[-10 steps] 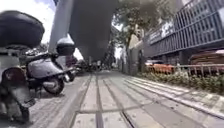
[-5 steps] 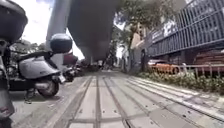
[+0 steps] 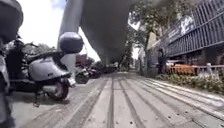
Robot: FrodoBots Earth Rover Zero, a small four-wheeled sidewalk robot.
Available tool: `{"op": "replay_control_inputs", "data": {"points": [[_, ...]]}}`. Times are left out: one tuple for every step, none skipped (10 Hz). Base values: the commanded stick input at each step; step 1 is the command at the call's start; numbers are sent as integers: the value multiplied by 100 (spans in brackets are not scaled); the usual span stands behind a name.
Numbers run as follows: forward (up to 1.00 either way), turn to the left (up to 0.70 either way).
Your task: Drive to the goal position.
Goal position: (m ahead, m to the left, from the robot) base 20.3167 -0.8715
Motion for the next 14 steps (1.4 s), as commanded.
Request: {"op": "replay_control_inputs", "data": {"points": [[45,0],[45,0],[45,0],[45,0],[67,0],[70,0],[70,-5],[70,-14],[70,-14],[70,-14],[70,-14],[70,-14],[70,-14],[70,-14]]}}
